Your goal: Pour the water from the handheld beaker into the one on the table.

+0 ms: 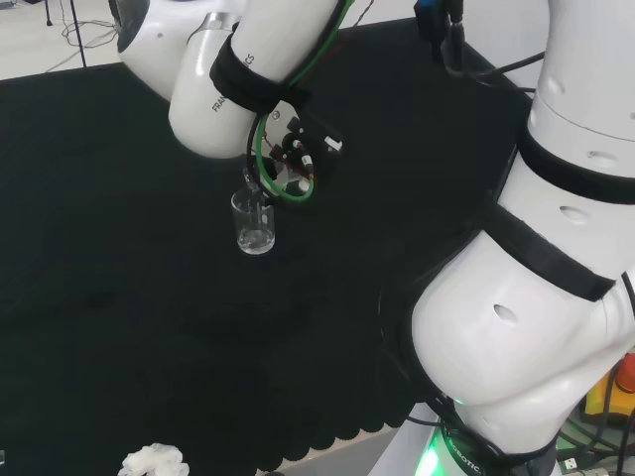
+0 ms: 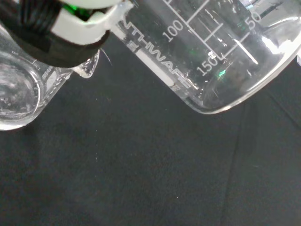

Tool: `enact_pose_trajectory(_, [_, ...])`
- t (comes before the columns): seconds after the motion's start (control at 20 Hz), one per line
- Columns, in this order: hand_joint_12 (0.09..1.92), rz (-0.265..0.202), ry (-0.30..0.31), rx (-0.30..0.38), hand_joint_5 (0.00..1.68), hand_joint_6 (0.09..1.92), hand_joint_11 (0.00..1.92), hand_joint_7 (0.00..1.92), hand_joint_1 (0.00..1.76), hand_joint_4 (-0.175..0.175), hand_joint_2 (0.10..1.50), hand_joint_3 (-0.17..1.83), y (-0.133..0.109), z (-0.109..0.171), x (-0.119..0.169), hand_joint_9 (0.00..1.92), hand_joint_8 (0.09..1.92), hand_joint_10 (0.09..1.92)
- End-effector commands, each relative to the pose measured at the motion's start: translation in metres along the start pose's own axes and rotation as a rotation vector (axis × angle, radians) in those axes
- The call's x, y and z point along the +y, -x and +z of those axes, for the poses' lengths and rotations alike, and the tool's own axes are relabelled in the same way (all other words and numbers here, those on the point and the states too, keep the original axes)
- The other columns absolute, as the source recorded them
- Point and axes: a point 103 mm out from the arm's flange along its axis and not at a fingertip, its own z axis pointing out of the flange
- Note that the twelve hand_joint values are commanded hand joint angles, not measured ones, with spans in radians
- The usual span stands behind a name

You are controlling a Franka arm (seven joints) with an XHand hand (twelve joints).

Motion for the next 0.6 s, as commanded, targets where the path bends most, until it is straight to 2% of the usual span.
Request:
enact_pose_trajectory(0.05, [0.64, 0.019, 0.021, 0.079, 1.3, 0.53, 1.47, 1.42, 1.14, 0.091, 1.06, -0.17, 0.011, 0.007, -0.003, 1.51, 0.76, 0.5])
enact_pose_trajectory(0.35, [0.64, 0.075, 0.073, 0.307, 1.3, 0.53, 1.47, 1.42, 1.14, 0.09, 1.06, -0.17, 0.029, 0.013, -0.005, 1.51, 0.76, 0.5])
enact_pose_trajectory(0.6, [0.64, 0.104, 0.115, 0.457, 1.3, 0.53, 1.46, 1.42, 1.14, 0.091, 1.06, -0.17, 0.041, 0.021, -0.006, 1.51, 0.76, 0.5])
